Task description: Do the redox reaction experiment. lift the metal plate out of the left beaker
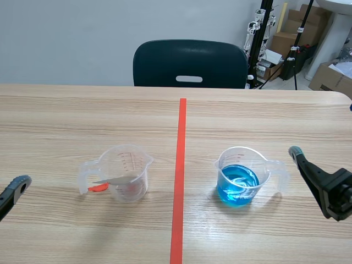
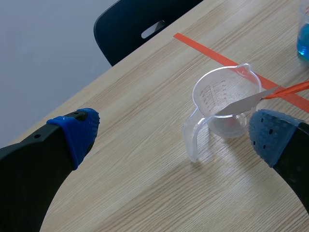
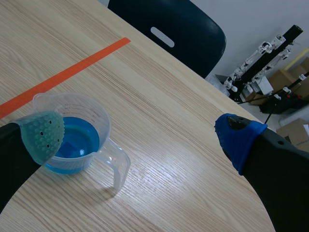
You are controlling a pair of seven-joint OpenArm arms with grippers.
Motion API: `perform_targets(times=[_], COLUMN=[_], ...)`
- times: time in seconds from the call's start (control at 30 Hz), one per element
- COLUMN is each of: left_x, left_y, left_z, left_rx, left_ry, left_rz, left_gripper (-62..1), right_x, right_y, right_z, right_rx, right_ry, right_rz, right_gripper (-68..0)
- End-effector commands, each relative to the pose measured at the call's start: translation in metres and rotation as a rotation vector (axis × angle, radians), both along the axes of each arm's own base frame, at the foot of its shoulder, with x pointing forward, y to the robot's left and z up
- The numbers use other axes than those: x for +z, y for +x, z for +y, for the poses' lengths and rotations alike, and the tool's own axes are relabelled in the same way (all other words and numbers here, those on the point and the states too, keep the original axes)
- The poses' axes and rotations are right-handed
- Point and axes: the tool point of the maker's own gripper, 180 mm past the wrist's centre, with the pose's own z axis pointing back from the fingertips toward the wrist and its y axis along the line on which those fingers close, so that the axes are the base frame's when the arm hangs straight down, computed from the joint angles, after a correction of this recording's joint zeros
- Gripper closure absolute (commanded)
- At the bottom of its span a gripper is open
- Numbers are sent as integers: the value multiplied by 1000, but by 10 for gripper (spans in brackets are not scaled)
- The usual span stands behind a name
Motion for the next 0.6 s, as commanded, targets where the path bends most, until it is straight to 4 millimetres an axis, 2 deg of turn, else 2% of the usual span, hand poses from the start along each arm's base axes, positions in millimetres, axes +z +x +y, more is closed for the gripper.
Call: perform_targets(times=[0.0,0.57], left_x=[5,5], left_y=[1,0], left_z=[0,0], left_rx=[9,16], left_ry=[-16,-21], left_rz=[-19,-20], left_gripper=[-623,-623], right_x=[11,8], right_y=[4,4], right_z=[0,0], right_rx=[7,5], right_ry=[3,-4], right_rz=[-40,-21], right_gripper=[-679,-679])
